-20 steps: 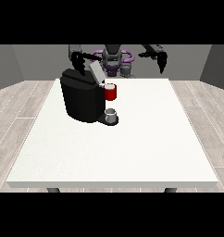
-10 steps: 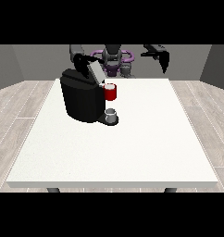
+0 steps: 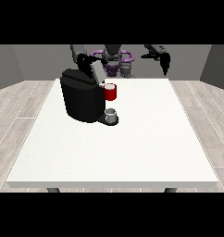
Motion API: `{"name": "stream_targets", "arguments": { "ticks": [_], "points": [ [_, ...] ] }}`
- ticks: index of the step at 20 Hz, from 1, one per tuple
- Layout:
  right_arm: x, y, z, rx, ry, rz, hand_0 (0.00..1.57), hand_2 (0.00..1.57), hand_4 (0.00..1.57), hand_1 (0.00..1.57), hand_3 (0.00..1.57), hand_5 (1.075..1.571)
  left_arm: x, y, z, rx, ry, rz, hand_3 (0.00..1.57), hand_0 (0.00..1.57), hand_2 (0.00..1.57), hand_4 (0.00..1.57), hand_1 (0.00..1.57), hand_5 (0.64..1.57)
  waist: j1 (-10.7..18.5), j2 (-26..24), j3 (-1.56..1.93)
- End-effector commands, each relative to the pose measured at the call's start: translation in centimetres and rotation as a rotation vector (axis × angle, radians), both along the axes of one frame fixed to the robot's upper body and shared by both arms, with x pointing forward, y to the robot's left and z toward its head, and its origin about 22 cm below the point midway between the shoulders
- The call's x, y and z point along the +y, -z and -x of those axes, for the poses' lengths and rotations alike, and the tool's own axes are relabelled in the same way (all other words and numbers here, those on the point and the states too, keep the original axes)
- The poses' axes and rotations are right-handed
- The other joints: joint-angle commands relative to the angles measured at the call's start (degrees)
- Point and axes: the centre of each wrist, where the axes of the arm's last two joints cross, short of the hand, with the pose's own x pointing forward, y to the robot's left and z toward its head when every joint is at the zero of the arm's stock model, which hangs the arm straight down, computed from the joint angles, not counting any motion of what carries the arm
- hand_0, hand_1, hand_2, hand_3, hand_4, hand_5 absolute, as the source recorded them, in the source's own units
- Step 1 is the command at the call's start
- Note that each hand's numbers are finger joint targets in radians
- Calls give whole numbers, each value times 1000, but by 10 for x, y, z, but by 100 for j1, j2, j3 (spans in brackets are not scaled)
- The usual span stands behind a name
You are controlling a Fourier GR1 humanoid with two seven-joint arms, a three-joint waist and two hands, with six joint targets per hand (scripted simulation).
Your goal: Insert the coffee pod into the coffee machine and close the lid
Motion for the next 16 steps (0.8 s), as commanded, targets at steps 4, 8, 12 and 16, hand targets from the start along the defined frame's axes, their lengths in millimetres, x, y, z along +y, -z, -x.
{"name": "stream_targets", "arguments": {
  "ticks": [4, 8, 12, 16],
  "points": [
    [25, -27, -16, 9, -41, 68, 0, 0, 214, 0, 0, 1571, 3, -10, -9, -17, 1, 10, 0, 0, 0, 0, 0, 1571, 187, 202, 8],
    [26, -44, -17, -24, -89, 129, 0, 0, 215, 0, 0, 1571, -2, -1, -7, -8, -27, -18, 0, 0, 0, 141, 0, 1571, 62, 145, 8],
    [28, -47, -16, -42, -60, 130, 0, 0, 124, 0, 0, 1571, 12, 5, -2, 26, -9, -15, 0, 0, 0, 148, 0, 1571, 224, 112, 9],
    [50, -36, -12, -15, -79, 144, 0, 0, 116, 0, 0, 1571, -9, 18, 9, 26, -14, -12, 0, 0, 0, 181, 0, 1571, 265, -111, 9]
  ]
}}
